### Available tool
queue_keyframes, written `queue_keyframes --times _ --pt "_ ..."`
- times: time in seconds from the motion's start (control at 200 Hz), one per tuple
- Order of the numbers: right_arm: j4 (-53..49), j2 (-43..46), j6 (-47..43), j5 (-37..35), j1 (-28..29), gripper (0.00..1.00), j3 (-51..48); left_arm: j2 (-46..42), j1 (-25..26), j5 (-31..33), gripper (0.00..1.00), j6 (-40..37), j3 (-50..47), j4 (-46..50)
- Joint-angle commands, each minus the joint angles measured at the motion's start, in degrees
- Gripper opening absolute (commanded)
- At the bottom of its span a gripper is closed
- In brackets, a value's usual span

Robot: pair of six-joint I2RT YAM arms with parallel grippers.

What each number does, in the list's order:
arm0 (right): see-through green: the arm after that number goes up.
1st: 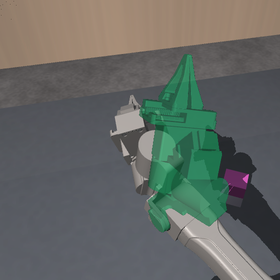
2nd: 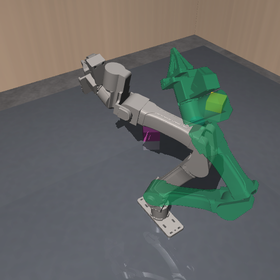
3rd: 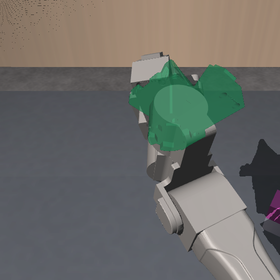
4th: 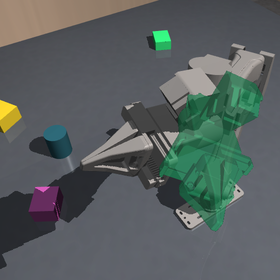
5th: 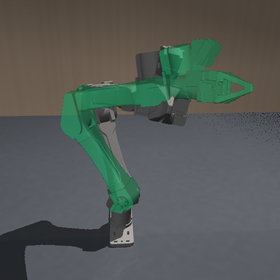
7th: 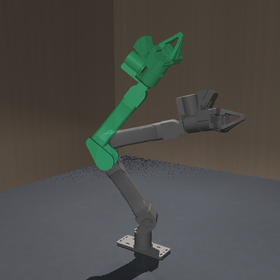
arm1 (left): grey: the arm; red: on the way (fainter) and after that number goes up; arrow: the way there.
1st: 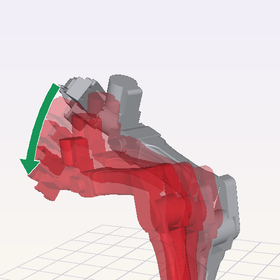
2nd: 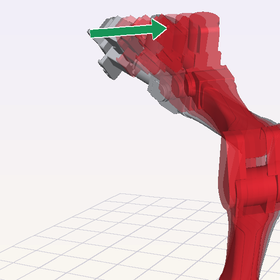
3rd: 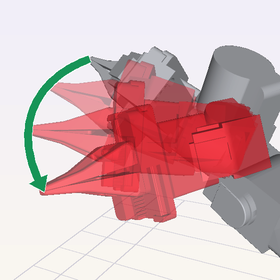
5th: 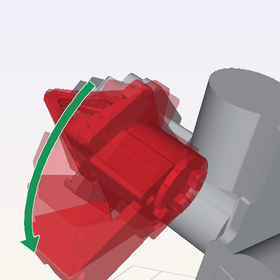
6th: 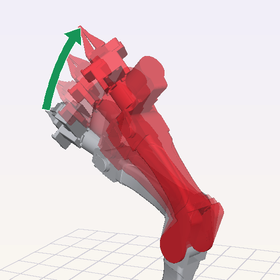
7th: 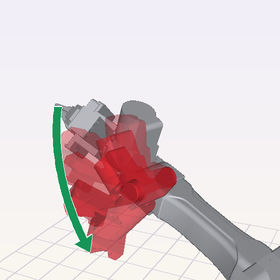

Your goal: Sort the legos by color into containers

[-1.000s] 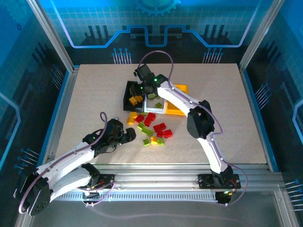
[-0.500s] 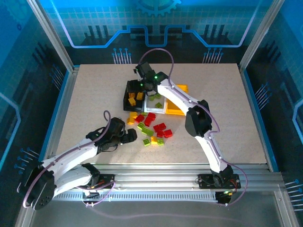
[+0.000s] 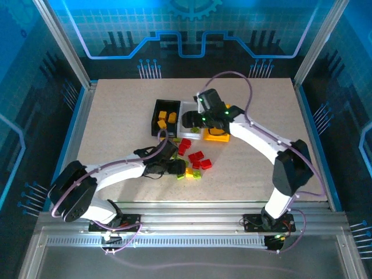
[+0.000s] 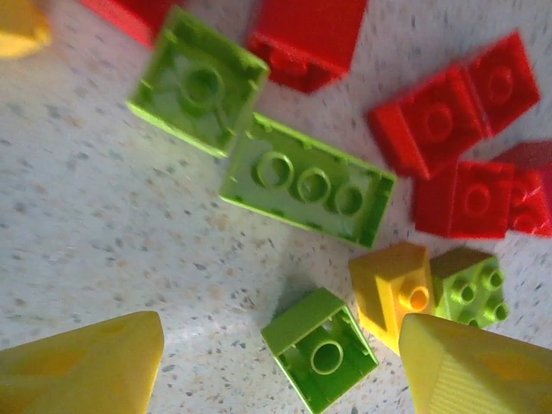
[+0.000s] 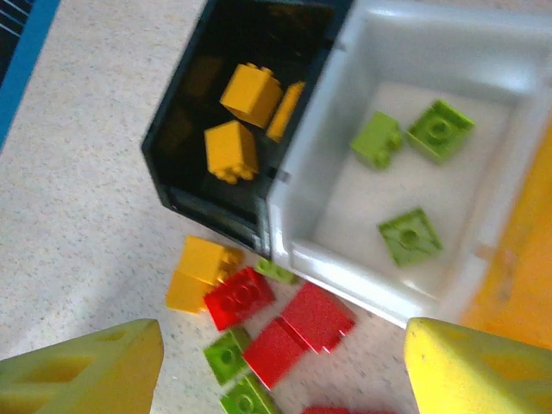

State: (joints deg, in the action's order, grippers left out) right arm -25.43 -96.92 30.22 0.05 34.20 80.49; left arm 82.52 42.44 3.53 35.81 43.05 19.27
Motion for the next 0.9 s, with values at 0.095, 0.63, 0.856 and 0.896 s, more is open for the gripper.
queue_keyframes --times 0.095,0.63,0.856,0.896 --pt "3.73 6.14 1.42 -0.72 -2.18 0.75 -8.1 2.76 2.96 0.75 0.68 -2.68 1.42 2.7" --pt "4.95 9.82 1.91 -0.05 -4.14 0.75 -11.09 10.41 3.48 3.95 0.56 -3.16 3.87 0.48" --pt "5.4 10.09 2.04 -0.06 -4.23 0.75 -11.58 11.17 3.18 12.33 0.71 -4.26 5.71 1.48" --pt "5.4 10.17 2.04 -0.05 -4.22 0.75 -11.58 11.32 3.22 14.1 0.71 -4.83 5.95 1.67"
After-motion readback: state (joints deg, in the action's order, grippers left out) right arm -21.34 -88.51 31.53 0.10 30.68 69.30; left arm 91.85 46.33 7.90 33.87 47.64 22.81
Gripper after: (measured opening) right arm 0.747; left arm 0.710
